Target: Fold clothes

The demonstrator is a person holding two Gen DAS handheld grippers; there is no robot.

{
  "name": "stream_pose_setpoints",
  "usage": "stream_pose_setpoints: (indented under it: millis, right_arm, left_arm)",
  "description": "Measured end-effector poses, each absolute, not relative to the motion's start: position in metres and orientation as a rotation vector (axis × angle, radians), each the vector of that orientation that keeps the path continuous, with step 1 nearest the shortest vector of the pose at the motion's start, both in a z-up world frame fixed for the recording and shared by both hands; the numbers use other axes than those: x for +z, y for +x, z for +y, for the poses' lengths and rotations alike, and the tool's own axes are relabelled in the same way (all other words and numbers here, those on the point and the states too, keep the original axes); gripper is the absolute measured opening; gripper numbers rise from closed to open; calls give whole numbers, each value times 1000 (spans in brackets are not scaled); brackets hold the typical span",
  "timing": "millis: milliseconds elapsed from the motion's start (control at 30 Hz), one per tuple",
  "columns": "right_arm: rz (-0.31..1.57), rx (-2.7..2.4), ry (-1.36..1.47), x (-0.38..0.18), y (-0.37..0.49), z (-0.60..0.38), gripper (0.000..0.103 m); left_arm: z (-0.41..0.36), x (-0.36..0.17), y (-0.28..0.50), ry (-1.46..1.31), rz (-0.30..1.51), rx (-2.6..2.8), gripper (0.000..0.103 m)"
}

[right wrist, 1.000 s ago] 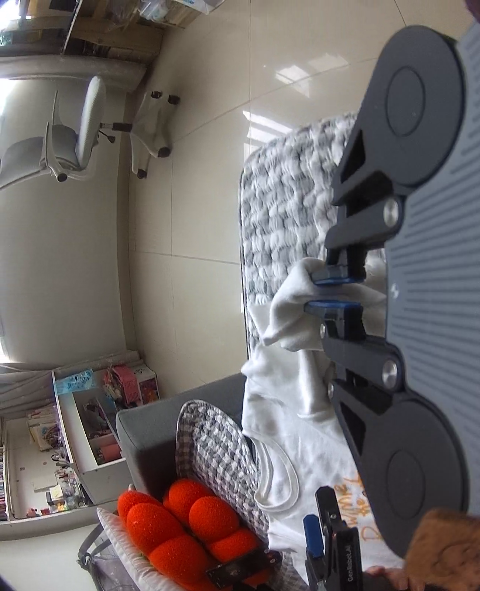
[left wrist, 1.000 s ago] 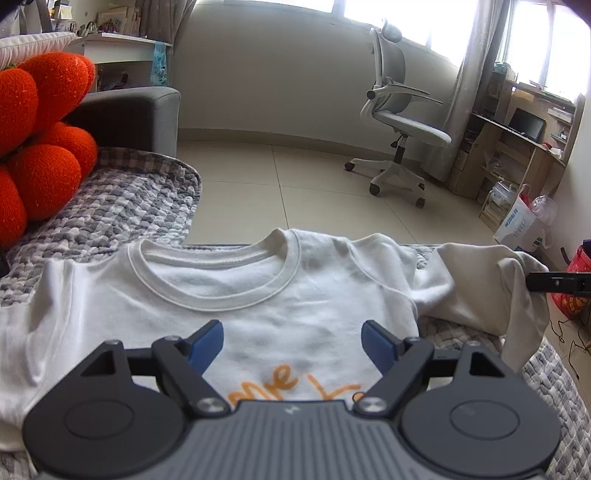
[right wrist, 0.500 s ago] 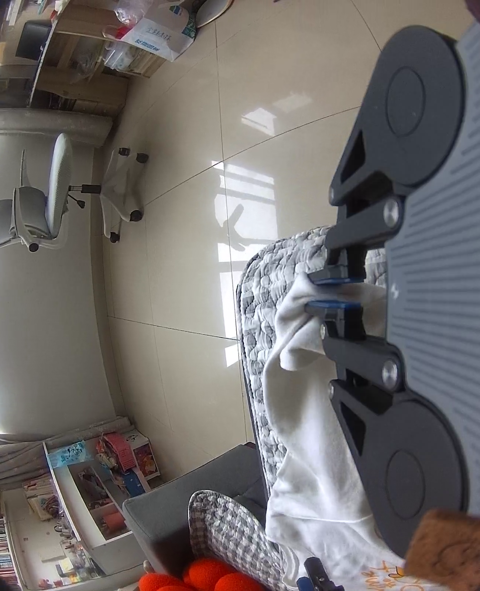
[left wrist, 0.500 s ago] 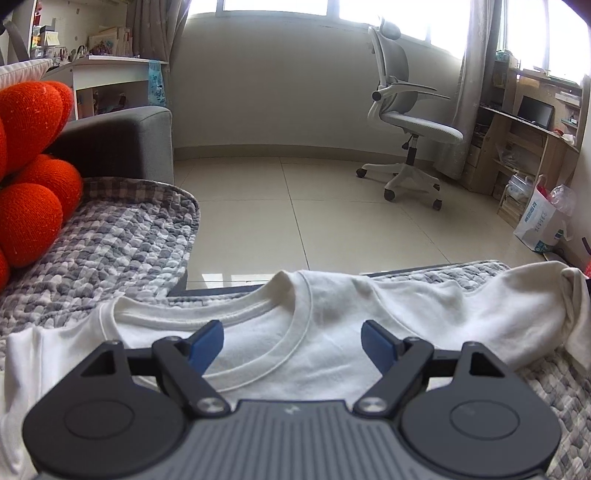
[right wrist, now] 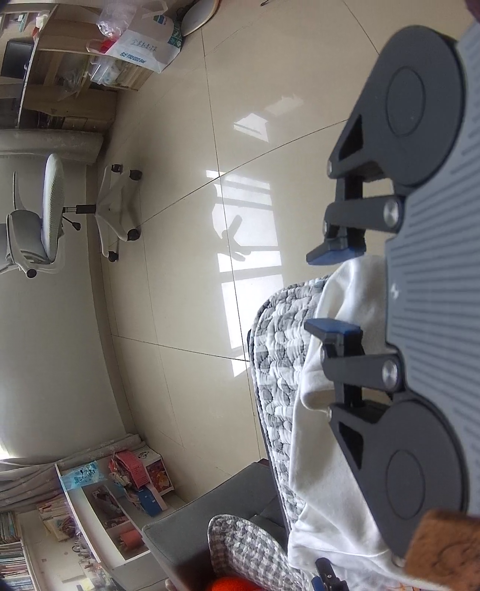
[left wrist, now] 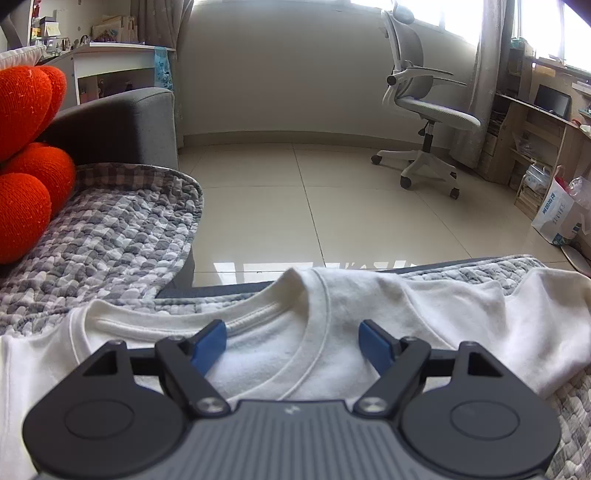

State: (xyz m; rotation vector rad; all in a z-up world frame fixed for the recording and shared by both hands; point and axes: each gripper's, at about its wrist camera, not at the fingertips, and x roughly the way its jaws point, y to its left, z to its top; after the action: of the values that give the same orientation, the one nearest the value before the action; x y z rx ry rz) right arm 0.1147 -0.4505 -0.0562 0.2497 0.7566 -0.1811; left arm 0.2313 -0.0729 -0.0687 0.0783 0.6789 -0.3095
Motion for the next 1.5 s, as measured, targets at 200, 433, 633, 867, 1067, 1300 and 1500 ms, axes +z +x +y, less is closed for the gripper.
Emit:
stream_pose_setpoints:
  millis: [200, 433, 633, 867, 1067, 1300, 1500]
  right_arm:
    - [771, -179, 296, -61, 110, -465, 42]
    - [821, -112, 486, -81, 101, -483, 43]
    - [886, -26, 625, -105, 102, -484, 43]
    - [862, -108, 356, -78, 110, -472, 3]
    - [825, -239, 62, -55, 120, -467, 2]
    - [780, -309, -67, -50, 126, -468, 1]
    - [801, -339, -57, -70, 151, -472, 2]
  left_arm:
    - [-77, -69, 237, 102, 666, -293, 80]
    - [-78, -69, 249, 96, 679, -300, 80]
    - [-80, -69, 260, 85, 696, -312, 71]
    - [-83, -70, 269, 42, 730, -347, 35]
    - [-89, -67, 262, 82, 677, -351, 11]
    - [-91, -56, 254, 22, 572, -322, 10]
    - [-102, -73, 264, 45, 586, -286, 10]
